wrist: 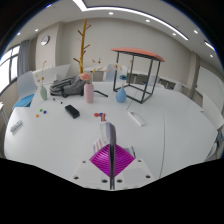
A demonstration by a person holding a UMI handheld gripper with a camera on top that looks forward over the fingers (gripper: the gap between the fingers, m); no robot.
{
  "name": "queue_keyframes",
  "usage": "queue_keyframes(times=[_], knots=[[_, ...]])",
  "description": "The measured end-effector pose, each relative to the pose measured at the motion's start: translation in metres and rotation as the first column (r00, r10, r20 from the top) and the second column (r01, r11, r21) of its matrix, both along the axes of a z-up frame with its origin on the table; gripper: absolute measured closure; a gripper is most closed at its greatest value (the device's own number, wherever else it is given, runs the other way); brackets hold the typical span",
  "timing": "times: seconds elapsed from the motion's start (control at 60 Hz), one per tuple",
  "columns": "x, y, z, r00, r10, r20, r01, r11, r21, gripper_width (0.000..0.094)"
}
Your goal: Fold towel
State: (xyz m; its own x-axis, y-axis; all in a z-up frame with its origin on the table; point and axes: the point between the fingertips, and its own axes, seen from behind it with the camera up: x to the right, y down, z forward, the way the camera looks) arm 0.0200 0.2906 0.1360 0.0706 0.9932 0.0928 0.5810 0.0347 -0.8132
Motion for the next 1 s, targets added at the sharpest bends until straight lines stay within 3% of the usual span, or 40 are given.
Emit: queue_keyframes(times=[0.167,0.217,0.267,0.333,0.383,0.45,0.633,0.783,1.0], knots=[[-0.004,0.076,-0.056,0.996,-0.048,0.070,0.044,0.997,0.059,0.0904],[-0.005,0.090,-0.077,0.994,-0.061,0.094,0.054,0.996,0.073,0.0848],[-0.005,0.100,-0.097,0.988,-0.082,0.128,0.074,0.995,0.066,0.0636],[0.001,0.107,-0.101,0.986,-0.110,0.128,0.104,0.993,0.052,0.0063],[0.004,0.109,-0.090,0.988,-0.108,0.113,0.103,0.994,0.048,0.0136],[0.015,0.108,-0.063,0.990,-0.107,0.092,0.104,0.994,0.042,0.0074],[0.082,0.074,0.037,0.995,-0.075,0.066,0.075,0.997,0.003,0.0085],[0.141,0.051,0.100,0.995,-0.082,0.053,0.081,0.996,0.027,0.0086],[0.175,0.025,0.129,0.997,-0.079,0.007,0.079,0.997,0.019,0.0084]])
